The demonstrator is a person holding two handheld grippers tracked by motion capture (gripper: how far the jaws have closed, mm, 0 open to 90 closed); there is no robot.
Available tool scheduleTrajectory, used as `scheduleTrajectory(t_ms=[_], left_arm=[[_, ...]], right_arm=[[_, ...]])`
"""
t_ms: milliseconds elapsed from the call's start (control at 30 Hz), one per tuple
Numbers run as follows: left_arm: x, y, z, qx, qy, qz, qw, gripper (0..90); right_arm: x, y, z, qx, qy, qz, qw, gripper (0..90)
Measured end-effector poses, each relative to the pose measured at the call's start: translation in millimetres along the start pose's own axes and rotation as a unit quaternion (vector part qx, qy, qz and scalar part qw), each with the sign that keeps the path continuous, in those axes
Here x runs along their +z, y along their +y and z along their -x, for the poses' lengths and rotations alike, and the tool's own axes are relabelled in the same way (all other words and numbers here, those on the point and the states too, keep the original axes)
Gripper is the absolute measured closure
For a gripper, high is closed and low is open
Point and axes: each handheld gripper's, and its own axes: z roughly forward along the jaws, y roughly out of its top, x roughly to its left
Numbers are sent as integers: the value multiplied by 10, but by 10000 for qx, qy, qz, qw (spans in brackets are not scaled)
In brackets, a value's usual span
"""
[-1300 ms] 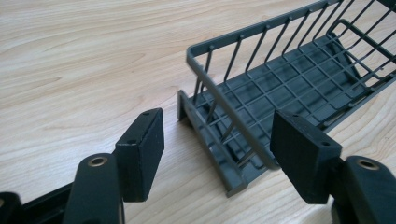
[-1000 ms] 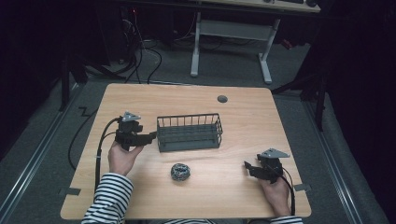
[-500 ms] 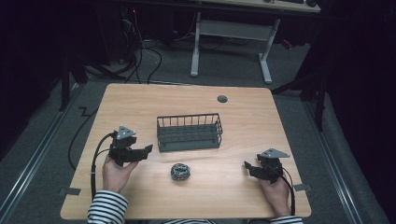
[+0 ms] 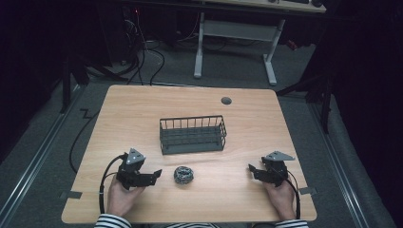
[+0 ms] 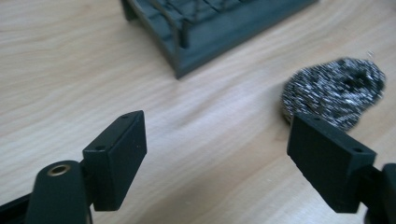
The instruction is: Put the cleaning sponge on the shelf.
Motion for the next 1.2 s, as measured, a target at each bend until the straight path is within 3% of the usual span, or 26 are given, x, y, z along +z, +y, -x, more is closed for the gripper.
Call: scheduleTrajectory(t_ms=[233, 433, 733, 1100, 1200], left_arm=[[113, -29, 269, 303, -381, -102, 9988, 152], [230, 15, 446, 534, -545, -243, 9968, 149], [443, 98, 604, 776, -526, -494, 9944, 158], [575, 133, 636, 880, -458, -581, 9934, 186], [605, 141, 646, 884, -487, -581, 9932, 234]], right_arm=[[0, 0, 0, 1, 0, -1, 10000, 331], [0, 0, 0, 1, 0, -1, 10000, 331], [0, 0, 0, 2, 0, -1, 10000, 331], [0, 0, 0, 3, 1, -2, 10000, 331], [0, 0, 0, 3, 0, -1, 10000, 331]])
